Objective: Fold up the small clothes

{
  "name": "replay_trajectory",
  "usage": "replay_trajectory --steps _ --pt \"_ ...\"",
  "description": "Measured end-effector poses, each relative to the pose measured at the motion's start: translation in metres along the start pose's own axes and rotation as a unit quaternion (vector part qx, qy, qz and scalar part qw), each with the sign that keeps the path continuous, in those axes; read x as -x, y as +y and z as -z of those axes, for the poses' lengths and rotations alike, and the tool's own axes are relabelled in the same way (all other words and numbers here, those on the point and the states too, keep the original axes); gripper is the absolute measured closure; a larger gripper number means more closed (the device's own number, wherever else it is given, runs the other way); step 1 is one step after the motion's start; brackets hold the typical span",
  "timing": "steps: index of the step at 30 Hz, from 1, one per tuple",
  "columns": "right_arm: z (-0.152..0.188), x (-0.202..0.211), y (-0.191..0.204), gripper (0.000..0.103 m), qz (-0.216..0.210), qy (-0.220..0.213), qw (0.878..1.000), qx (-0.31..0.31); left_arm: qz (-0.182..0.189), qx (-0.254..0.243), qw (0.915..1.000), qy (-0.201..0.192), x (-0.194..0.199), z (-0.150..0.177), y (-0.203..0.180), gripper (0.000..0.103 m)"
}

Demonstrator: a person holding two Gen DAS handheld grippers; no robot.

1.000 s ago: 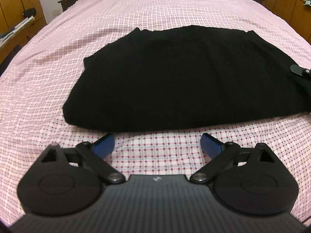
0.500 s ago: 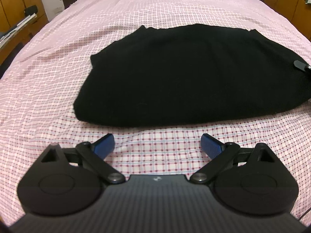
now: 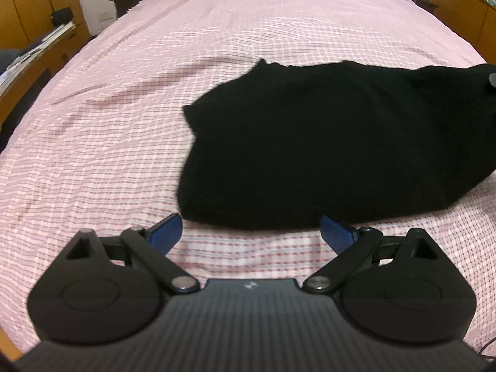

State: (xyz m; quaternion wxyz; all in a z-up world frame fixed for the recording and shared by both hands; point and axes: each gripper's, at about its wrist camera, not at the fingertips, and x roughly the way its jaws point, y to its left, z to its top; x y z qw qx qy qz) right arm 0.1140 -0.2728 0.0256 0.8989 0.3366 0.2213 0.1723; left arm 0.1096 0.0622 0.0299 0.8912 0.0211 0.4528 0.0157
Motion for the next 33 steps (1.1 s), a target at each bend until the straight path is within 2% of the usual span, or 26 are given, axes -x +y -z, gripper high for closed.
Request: replay_trajectory --steps 10,14,20,27,28,31,32,33 --pt "-0.007 -0.036 0.086 0.080 -0.034 0.029 0.997 0.067 -0.019 0.023 0.9994 -0.017 0.014 -0.009 0.043 0.006" --pt "0.002 -0.056 0.122 0.081 -0.044 0.052 0.993 0.096 -0.026 0.037 0.9987 -0.024 0.018 -0.011 0.061 0.006" --pt "0.041 -0.104 0.177 0.081 -0.051 0.108 0.983 0.138 -0.029 0.047 0.9981 -0.027 0.019 -0.008 0.080 0.006" --pt "0.109 -0.166 0.204 0.078 -0.040 0.194 0.965 0.170 -0.031 0.061 0.9975 -0.018 0.012 0.000 0.097 0.006" --pt "0.118 -0.174 0.205 0.076 -0.032 0.204 0.963 0.171 -0.033 0.060 0.9975 -0.018 0.011 -0.001 0.098 0.006" --pt "0.145 -0.191 0.207 0.056 -0.032 0.232 0.955 0.182 -0.039 0.056 0.9974 -0.024 0.015 -0.004 0.101 0.006" --pt "0.151 -0.193 0.209 0.046 -0.038 0.232 0.954 0.188 -0.038 0.056 0.9973 -0.028 0.016 -0.006 0.101 0.006" --pt "0.156 -0.192 0.213 0.043 -0.046 0.228 0.953 0.196 -0.037 0.057 0.9972 -0.032 0.018 -0.008 0.101 0.006"
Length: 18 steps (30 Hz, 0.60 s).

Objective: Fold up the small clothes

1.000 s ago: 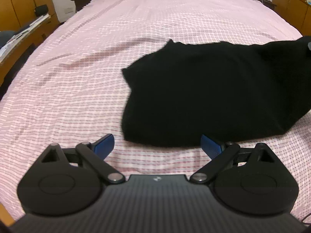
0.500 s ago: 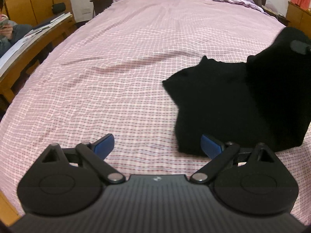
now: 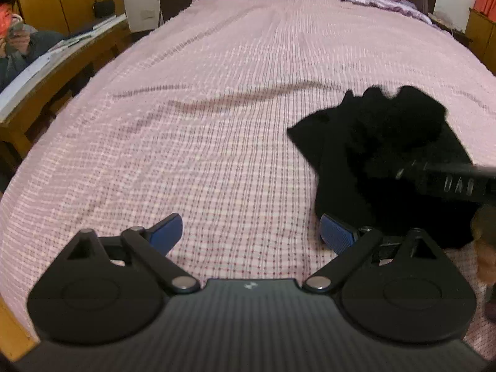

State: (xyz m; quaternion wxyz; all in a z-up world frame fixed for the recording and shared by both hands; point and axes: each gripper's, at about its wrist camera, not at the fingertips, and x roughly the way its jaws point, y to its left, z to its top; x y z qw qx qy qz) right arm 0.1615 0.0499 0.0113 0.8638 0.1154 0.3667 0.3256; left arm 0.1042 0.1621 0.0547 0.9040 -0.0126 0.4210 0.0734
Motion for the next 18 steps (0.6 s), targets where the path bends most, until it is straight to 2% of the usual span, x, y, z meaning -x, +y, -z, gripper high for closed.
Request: replay_trajectory --steps 2,6,11,18 --pt "0.001 0.000 0.004 0.036 -0.008 -0.004 1.000 0.014 0.004 0.002 0.9999 -0.010 0.004 -0.004 -0.001 0.006" --pt "-0.001 0.019 0.001 0.035 -0.028 -0.015 1.000 0.001 0.020 0.001 0.9993 -0.030 0.009 -0.013 -0.009 0.006" --pt "0.005 0.077 -0.023 0.035 -0.039 -0.056 0.997 -0.035 0.048 -0.011 0.9974 -0.052 0.006 -0.025 -0.030 0.006" --pt "0.013 0.128 -0.062 0.035 0.022 -0.097 0.994 -0.051 0.075 -0.031 0.9938 -0.076 -0.019 -0.042 -0.070 0.006"
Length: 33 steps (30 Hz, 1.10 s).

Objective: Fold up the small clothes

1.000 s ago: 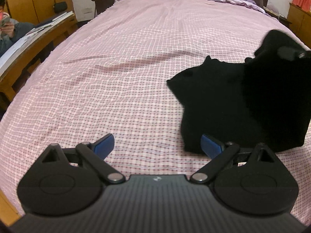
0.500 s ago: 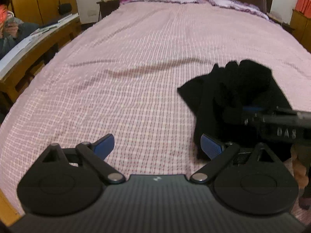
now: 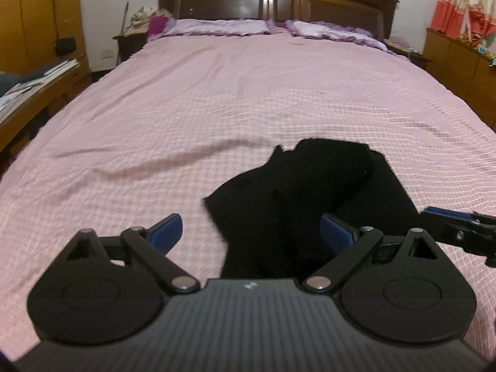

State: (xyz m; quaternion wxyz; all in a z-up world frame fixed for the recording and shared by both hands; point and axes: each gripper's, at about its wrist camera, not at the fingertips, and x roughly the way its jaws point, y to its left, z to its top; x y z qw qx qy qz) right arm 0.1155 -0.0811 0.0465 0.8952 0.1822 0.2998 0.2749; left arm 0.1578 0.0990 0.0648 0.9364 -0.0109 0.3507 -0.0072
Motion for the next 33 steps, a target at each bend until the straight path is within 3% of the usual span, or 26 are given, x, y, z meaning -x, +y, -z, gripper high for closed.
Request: replay_trajectory --steps 7,9,11,16,19,21,26,29,31,33 --pt "0.004 0.010 -0.048 0.035 0.028 -0.011 0.999 -0.044 0.042 -0.013 0.9989 -0.020 -0.049 -0.002 -0.018 0.007" --pt "0.006 0.008 -0.057 0.034 0.032 -0.010 0.998 -0.051 0.058 -0.011 0.9977 -0.034 -0.058 0.001 -0.018 0.024" --pt "0.010 0.005 -0.064 0.034 0.036 -0.008 0.998 -0.055 0.072 -0.006 0.9967 -0.038 -0.066 0.004 -0.017 0.033" --pt "0.016 -0.006 -0.077 0.034 0.038 -0.003 0.997 -0.070 0.097 0.023 0.9944 -0.036 -0.084 0.014 -0.011 0.043" --pt "0.020 -0.011 -0.081 0.034 0.040 0.000 0.996 -0.076 0.107 0.027 0.9931 -0.038 -0.089 0.019 -0.011 0.071" --pt "0.022 -0.015 -0.083 0.034 0.039 0.004 0.996 -0.079 0.123 0.040 0.9909 -0.040 -0.089 0.020 -0.010 0.079" --pt "0.020 -0.020 -0.073 0.034 0.024 0.002 0.997 -0.075 0.126 0.048 0.9886 -0.067 -0.067 0.006 -0.002 0.083" --pt "0.017 -0.022 -0.056 0.033 0.014 -0.003 0.999 -0.046 0.106 0.057 0.9900 -0.074 -0.059 -0.005 0.010 0.083" --pt "0.019 -0.029 -0.047 0.033 0.001 0.013 0.999 -0.038 0.076 0.061 0.9932 -0.064 -0.066 -0.007 0.020 0.083" --pt "0.023 -0.037 -0.039 0.032 -0.004 0.030 0.999 -0.034 0.067 0.067 0.9951 -0.029 -0.080 -0.003 0.030 0.079"
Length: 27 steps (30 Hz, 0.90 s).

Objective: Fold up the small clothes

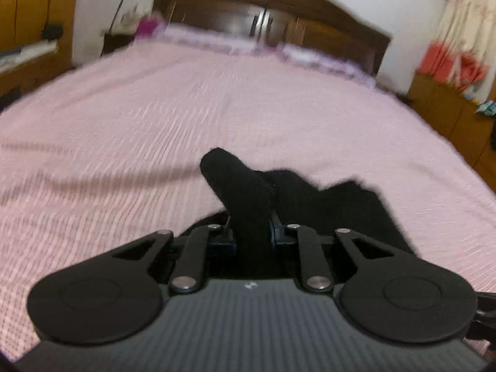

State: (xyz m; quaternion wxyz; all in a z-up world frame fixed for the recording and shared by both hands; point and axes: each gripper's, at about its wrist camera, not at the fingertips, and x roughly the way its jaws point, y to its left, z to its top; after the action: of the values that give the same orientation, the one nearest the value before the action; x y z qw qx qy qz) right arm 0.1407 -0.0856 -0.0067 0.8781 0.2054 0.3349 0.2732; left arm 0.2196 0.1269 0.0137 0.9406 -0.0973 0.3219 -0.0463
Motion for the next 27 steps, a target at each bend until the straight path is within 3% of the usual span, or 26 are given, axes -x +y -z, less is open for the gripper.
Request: replay_trajectory --steps 1,3,5,12,15,18,21,27 --pt "0.003 -0.004 0.004 0.031 0.007 0.001 1.000 0.010 0.000 0.008 0.9999 0.010 -0.004 0.004 0.005 0.076" --pt "0.007 -0.008 0.010 0.030 0.024 0.000 0.999 0.033 -0.018 0.027 0.9995 0.007 -0.004 0.011 0.011 0.052" --pt "0.010 -0.011 0.011 0.029 0.029 0.005 0.999 0.034 -0.031 0.037 0.9988 0.003 0.001 0.015 0.015 0.041" --pt "0.008 -0.007 0.005 0.029 0.023 0.016 0.999 0.019 -0.006 0.070 0.9975 0.005 0.038 0.017 0.018 0.041" --pt "0.012 -0.001 0.008 0.029 0.021 0.015 0.999 0.023 0.012 0.059 0.9981 0.008 0.058 0.028 0.017 0.037" --pt "0.018 0.002 0.011 0.029 0.023 0.018 0.999 0.025 -0.017 0.041 0.9986 0.028 0.063 0.038 0.018 0.037" --pt "0.024 0.002 0.012 0.029 0.029 0.029 0.999 0.028 -0.048 0.034 0.9973 0.044 0.060 0.048 0.026 0.028" --pt "0.031 0.002 0.012 0.026 0.037 0.043 0.998 0.031 -0.044 0.067 0.9955 0.050 0.066 0.052 0.036 0.028"
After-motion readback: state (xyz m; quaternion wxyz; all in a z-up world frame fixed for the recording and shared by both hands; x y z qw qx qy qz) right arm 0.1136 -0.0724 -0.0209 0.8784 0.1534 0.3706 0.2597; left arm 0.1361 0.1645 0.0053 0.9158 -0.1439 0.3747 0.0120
